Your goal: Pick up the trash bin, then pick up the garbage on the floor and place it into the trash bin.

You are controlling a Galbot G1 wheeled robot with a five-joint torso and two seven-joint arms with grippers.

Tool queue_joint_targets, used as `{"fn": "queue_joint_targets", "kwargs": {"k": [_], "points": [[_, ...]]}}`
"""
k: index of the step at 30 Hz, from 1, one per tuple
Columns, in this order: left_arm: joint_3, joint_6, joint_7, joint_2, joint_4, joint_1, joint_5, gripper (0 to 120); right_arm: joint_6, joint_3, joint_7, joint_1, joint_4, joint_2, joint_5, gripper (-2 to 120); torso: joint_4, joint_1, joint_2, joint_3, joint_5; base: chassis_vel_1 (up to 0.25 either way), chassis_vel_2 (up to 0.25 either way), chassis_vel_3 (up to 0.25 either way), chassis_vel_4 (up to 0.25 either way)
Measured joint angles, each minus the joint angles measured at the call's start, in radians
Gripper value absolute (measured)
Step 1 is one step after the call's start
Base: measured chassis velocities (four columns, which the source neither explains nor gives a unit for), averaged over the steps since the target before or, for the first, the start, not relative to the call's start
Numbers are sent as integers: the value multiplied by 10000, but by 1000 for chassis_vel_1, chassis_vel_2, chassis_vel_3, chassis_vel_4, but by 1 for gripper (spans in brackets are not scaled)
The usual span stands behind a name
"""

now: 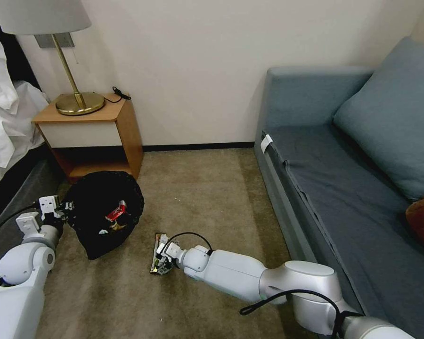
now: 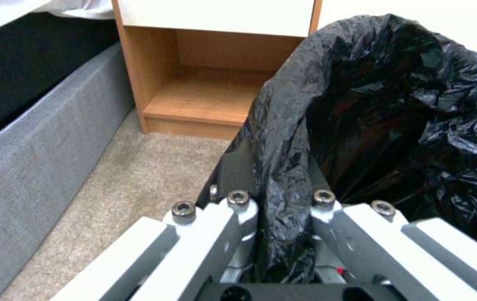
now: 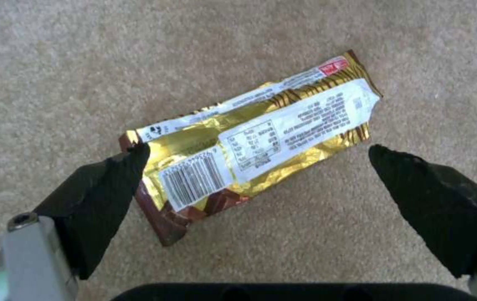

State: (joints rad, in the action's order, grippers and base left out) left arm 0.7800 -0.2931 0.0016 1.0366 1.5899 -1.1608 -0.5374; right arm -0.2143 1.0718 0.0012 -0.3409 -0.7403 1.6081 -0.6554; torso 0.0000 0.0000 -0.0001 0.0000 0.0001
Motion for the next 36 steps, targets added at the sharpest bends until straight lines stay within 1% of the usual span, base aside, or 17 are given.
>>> {"fn": "queue_joint_targets", "kwargs": {"k": [14, 22, 36], "points": [[-74, 7, 7, 89, -37, 100, 35, 4, 11, -13, -11, -25, 22, 0, 31, 100, -2, 1, 0, 0, 0, -23, 27, 22, -31], [-57, 5, 6, 140, -18, 61, 49, 4, -41, 5, -62, -49, -132, 0, -35, 100, 1, 0, 0, 0, -1, 0, 0, 0, 0], [-66, -26, 0, 100, 5, 104, 42, 4, -98, 95, -59, -70, -177, 0, -40, 100, 0, 0, 1, 0, -1, 0, 0, 0, 0]]}}
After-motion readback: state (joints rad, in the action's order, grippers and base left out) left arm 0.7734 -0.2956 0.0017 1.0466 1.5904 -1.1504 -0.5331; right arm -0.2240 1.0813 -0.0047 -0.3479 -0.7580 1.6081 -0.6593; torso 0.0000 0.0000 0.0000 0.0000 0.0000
